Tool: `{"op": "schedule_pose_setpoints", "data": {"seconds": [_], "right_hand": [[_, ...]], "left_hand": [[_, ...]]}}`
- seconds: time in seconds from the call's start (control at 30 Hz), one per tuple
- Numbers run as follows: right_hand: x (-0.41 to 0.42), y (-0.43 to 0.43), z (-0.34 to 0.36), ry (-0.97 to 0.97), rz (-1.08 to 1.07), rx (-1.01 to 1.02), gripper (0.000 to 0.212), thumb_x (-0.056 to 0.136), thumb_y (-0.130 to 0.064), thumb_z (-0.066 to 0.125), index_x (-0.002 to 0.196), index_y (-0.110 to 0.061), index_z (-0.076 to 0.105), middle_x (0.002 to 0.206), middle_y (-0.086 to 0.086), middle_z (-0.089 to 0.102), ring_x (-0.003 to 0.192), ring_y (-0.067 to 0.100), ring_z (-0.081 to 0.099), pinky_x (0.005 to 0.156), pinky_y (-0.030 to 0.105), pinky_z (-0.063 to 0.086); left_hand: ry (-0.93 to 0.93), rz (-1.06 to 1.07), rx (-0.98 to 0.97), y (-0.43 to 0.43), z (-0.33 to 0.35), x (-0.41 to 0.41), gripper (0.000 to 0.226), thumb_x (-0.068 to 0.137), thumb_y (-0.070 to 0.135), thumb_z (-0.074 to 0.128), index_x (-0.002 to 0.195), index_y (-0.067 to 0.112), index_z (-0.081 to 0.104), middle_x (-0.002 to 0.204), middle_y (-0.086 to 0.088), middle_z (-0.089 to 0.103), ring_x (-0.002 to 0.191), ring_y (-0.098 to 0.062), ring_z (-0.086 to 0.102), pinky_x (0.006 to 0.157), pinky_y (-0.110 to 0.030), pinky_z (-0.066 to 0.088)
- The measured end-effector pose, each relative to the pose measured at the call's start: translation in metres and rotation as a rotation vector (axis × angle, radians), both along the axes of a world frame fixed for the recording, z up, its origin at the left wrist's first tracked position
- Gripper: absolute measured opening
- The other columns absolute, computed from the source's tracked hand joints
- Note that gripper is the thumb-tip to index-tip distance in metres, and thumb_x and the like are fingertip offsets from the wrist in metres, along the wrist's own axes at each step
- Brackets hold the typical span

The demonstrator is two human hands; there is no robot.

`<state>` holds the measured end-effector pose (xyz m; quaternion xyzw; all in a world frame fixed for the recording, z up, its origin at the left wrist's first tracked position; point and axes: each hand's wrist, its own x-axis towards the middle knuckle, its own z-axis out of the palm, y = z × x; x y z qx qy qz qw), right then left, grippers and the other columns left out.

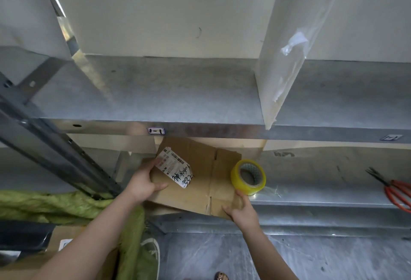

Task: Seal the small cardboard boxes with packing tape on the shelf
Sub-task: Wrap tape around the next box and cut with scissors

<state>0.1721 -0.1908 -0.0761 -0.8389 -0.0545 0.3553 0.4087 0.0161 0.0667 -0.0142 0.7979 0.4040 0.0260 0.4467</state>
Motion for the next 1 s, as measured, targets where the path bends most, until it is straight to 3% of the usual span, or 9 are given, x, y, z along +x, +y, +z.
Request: {"op": "schedule_pose_setpoints", "data": {"seconds": [0.17, 0.33, 0.47, 0.6, 0.7, 0.8, 0.9, 1.0], "right_hand": [[-0.005, 0.007, 0.004, 0.037, 0.08, 0.103, 0.073, 0.081, -0.026, 0.078, 0.143, -0.032, 0.04, 0.145, -0.007, 0.043, 0.133, 0.021, 0.045, 0.107, 0.038, 0.043], [-0.014, 0.016, 0.018, 0.09, 0.128, 0.265, 0.068, 0.073, -0.013, 0.083, 0.116, -0.048, 0.045, 0.134, -0.004, 0.047, 0.108, 0.02, 0.06, 0.08, 0.031, 0.055], [-0.009, 0.008, 0.032, -0.024, 0.146, 0.349, 0.095, 0.071, -0.007, 0.083, 0.141, -0.042, 0.03, 0.142, -0.014, 0.035, 0.133, 0.012, 0.035, 0.105, 0.047, 0.046], [0.01, -0.016, 0.047, -0.115, 0.145, 0.407, 0.113, 0.07, -0.003, 0.084, 0.152, -0.036, 0.014, 0.149, -0.008, 0.036, 0.135, 0.011, 0.039, 0.11, 0.047, 0.041], [0.029, -0.045, 0.053, -0.143, 0.01, 0.453, 0.09, 0.081, -0.013, 0.078, 0.148, -0.041, 0.023, 0.139, -0.004, 0.052, 0.125, 0.009, 0.052, 0.109, 0.043, 0.042], [0.059, -0.08, 0.055, -0.159, -0.169, 0.46, 0.064, 0.086, -0.012, 0.073, 0.131, -0.041, 0.039, 0.124, 0.01, 0.06, 0.108, 0.018, 0.063, 0.095, 0.044, 0.052], [0.094, -0.123, 0.056, -0.191, -0.234, 0.454, 0.063, 0.084, 0.0, 0.071, 0.127, -0.035, 0.041, 0.121, 0.009, 0.059, 0.096, 0.012, 0.064, 0.075, 0.032, 0.054], [0.131, -0.171, 0.054, -0.22, -0.207, 0.447, 0.068, 0.086, 0.003, 0.068, 0.135, -0.033, 0.039, 0.122, 0.007, 0.058, 0.099, 0.01, 0.063, 0.075, 0.029, 0.052]], "left_hand": [[-0.097, 0.065, -0.043, 0.006, 0.005, -0.028, 0.085, 0.07, 0.008, 0.085, 0.143, 0.021, 0.043, 0.14, -0.004, 0.046, 0.13, -0.023, 0.044, 0.113, -0.04, 0.033], [-0.128, 0.072, -0.116, 0.021, 0.012, -0.065, 0.091, 0.069, 0.01, 0.085, 0.146, 0.023, 0.037, 0.144, -0.002, 0.044, 0.131, -0.019, 0.045, 0.114, -0.043, 0.033], [-0.161, 0.07, -0.095, 0.015, 0.016, -0.069, 0.092, 0.068, 0.017, 0.087, 0.143, 0.036, 0.037, 0.144, 0.0, 0.04, 0.132, -0.02, 0.043, 0.114, -0.046, 0.033], [-0.202, 0.071, -0.058, -0.004, 0.022, -0.047, 0.103, 0.064, 0.022, 0.089, 0.145, 0.037, 0.027, 0.143, 0.006, 0.043, 0.132, -0.016, 0.042, 0.114, -0.045, 0.033], [-0.229, 0.048, -0.055, -0.032, 0.024, -0.016, 0.114, 0.065, 0.023, 0.089, 0.149, 0.039, 0.014, 0.147, 0.011, 0.036, 0.136, -0.012, 0.035, 0.116, -0.043, 0.028], [-0.243, -0.015, -0.021, -0.065, 0.023, 0.022, 0.116, 0.068, 0.021, 0.087, 0.152, 0.038, 0.009, 0.146, 0.015, 0.031, 0.137, -0.011, 0.031, 0.117, -0.039, 0.026], [-0.275, -0.075, 0.014, -0.104, 0.015, 0.065, 0.103, 0.07, 0.016, 0.085, 0.15, 0.027, 0.023, 0.147, 0.004, 0.038, 0.138, -0.016, 0.035, 0.117, -0.043, 0.029], [-0.281, -0.08, -0.079, -0.153, 0.004, 0.109, 0.096, 0.074, 0.018, 0.083, 0.147, 0.024, 0.022, 0.145, 0.007, 0.037, 0.134, -0.008, 0.034, 0.116, -0.032, 0.025]]}}
